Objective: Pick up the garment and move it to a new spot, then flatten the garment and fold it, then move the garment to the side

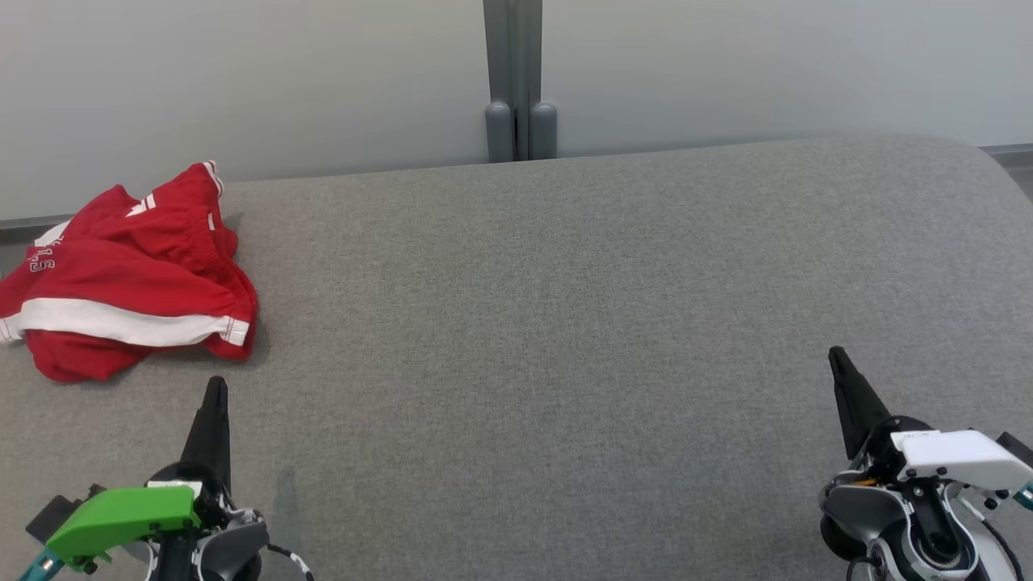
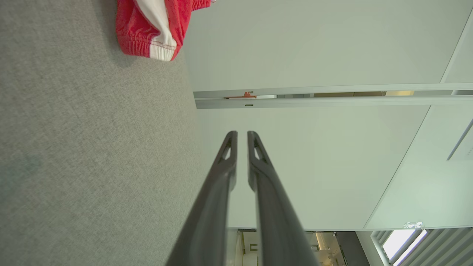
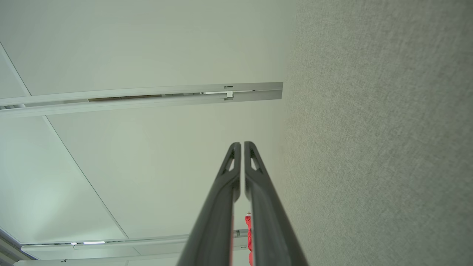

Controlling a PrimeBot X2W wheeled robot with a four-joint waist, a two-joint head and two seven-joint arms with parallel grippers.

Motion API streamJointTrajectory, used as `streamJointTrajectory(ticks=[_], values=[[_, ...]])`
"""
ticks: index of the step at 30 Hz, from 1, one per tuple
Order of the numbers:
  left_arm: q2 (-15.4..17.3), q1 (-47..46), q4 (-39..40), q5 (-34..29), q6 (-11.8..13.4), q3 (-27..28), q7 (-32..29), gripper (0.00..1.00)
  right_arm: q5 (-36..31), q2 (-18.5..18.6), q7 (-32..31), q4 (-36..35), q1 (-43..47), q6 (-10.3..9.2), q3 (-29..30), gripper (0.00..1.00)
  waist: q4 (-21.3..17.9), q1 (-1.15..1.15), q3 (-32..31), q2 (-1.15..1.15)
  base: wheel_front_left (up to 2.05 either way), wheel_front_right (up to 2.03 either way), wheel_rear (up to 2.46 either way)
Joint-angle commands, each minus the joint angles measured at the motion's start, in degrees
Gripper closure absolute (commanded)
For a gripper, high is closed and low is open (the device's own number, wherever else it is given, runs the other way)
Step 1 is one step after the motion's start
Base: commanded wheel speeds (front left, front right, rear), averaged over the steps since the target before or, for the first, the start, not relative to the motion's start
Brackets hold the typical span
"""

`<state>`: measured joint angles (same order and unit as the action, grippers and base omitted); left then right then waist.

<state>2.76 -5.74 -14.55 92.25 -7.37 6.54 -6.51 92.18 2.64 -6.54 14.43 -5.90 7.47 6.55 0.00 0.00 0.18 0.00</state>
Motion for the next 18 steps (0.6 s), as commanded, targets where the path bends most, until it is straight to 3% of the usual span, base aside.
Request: streamJointTrajectory(ticks=[1,18], values=[[-0.07,0.21,-0.2,-0.02,0.0,-0.09,0.07,0.0,-0.02,-0.08,0.07,0.26,0.2,-0.01,-0.06,0.0,0.0,0.0,0.0,0.0,0.0,0.0,0.0],[-0.26,1.75,1.11,-4.44,1.03,-4.07,4.18,0.0,-3.7,-0.24,4.18,0.37,2.2,0.01,-1.62,0.0,0.05,0.0,0.0,0.0,0.0,0.0,0.0]])
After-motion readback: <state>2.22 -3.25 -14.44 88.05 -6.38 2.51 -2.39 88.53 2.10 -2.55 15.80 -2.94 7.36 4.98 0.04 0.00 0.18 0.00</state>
